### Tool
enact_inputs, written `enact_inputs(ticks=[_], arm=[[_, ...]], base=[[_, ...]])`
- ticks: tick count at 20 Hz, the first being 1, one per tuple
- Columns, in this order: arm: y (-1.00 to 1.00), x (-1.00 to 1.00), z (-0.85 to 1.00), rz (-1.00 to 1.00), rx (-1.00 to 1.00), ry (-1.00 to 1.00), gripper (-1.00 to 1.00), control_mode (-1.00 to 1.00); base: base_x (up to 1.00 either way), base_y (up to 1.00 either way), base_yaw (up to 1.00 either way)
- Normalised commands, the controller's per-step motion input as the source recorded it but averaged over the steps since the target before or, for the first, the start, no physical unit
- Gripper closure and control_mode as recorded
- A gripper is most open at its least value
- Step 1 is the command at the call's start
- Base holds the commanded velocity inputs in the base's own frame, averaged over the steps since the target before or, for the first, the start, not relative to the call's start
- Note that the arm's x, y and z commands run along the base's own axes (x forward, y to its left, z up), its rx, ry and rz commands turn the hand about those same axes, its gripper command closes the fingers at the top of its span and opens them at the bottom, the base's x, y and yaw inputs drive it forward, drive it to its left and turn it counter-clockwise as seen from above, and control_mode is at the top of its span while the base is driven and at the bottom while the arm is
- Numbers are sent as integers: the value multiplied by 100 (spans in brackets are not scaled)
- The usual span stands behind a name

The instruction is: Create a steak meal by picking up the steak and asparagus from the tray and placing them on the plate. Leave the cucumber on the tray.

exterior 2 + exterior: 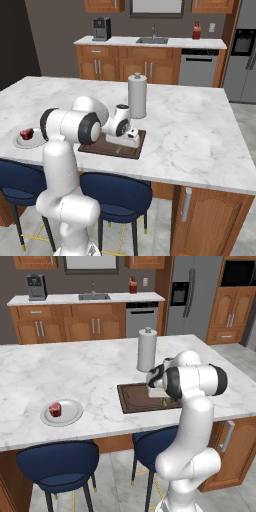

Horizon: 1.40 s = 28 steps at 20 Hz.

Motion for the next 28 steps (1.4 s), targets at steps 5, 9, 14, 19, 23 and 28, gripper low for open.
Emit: enact_inputs(ticks=[5,9,14,19,23,28], arm=[[9,0,32,0,1,0,100,-100],[12,0,82,0,1,0,100,-100],[23,-19,90,0,4,1,100,-100],[47,-59,70,0,11,6,100,-100],[61,-69,34,0,11,9,100,-100],[87,-53,19,0,4,8,100,-100]], base=[[0,0,0],[0,0,0],[0,0,0],[0,0,0],[0,0,0],[0,0,0]])
